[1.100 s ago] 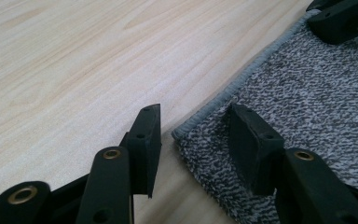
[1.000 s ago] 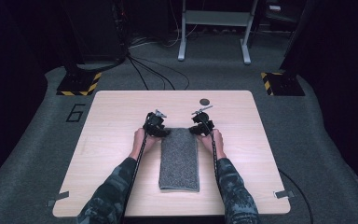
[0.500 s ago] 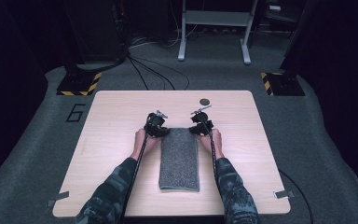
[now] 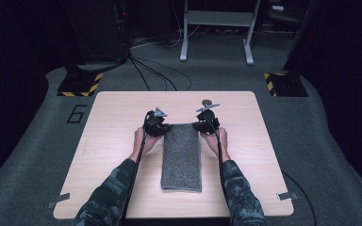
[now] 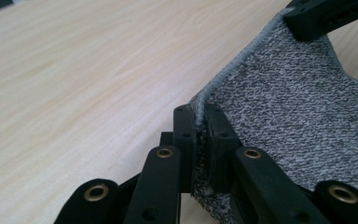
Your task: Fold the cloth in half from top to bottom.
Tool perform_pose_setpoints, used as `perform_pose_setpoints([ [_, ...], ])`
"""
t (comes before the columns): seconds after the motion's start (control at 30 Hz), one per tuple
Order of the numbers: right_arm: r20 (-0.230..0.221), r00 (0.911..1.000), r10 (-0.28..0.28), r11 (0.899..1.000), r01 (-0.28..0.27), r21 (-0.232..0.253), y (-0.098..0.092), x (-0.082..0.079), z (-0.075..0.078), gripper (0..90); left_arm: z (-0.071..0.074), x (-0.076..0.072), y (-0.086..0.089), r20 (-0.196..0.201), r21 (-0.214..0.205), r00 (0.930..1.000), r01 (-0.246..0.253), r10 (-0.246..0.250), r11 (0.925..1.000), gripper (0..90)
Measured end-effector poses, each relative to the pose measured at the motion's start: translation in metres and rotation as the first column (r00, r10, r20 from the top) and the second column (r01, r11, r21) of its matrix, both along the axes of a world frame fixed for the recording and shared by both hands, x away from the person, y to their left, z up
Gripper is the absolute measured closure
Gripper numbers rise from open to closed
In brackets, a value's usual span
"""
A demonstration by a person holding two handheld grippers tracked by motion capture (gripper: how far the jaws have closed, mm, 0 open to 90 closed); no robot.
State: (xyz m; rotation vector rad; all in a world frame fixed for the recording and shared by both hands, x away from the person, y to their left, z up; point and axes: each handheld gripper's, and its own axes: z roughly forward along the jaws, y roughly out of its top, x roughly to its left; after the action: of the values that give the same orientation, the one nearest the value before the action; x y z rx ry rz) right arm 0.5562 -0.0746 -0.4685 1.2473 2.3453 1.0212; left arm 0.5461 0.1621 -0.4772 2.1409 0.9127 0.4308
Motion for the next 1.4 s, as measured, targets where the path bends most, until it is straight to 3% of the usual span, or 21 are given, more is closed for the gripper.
perform_pose_setpoints([
  [0.13, 0.038, 0.9992, 0.014, 1.000, -0.014, 0.003, -0.002, -0.002, 0.011, 87.2, 0.008, -0.001, 0.001, 0.019, -0.020, 0.9998, -0.002, 0.002, 0.9998, 84.2],
  [0.5, 0.116, 0.9932, 0.013, 1.000, -0.015, 0.016, 0.003, -0.006, 0.035, 87.2, 0.035, 0.001, 0.007, 0.069, 0.001, 0.9976, -0.003, 0.003, 1.0000, 84.1],
  [0.6, 0.155, 0.9876, 0.022, 1.000, -0.023, 0.007, 0.005, -0.008, 0.044, 87.2, 0.044, 0.000, 0.009, 0.102, -0.002, 0.9948, -0.010, 0.010, 1.0000, 84.1],
  [0.77, 0.200, 0.9797, 0.016, 1.000, -0.019, 0.016, 0.007, -0.010, 0.060, 87.2, 0.059, -0.001, 0.011, 0.120, -0.019, 0.9927, -0.008, 0.010, 0.9998, 84.1],
  [0.9, 0.219, 0.9757, 0.015, 0.999, -0.022, 0.032, 0.004, -0.019, 0.064, 87.2, 0.058, -0.008, 0.013, 0.117, -0.036, 0.9931, 0.005, -0.001, 0.9993, 84.1],
  [1.17, 0.209, 0.9759, 0.064, 0.998, -0.069, 0.013, 0.002, -0.038, 0.055, 87.1, 0.046, -0.023, 0.015, 0.091, -0.036, 0.9952, 0.040, -0.037, 0.9985, 83.7],
  [1.27, 0.210, 0.9744, 0.080, 0.996, -0.085, 0.014, 0.000, -0.048, 0.052, 87.0, 0.042, -0.030, 0.016, 0.087, -0.066, 0.9952, 0.049, -0.043, 0.9966, 83.6],
  [1.4, 0.226, 0.9689, 0.100, 0.994, -0.105, 0.008, -0.002, -0.061, 0.047, 87.0, 0.037, -0.039, 0.017, 0.084, -0.065, 0.9945, 0.068, -0.063, 0.9955, 83.2],
])
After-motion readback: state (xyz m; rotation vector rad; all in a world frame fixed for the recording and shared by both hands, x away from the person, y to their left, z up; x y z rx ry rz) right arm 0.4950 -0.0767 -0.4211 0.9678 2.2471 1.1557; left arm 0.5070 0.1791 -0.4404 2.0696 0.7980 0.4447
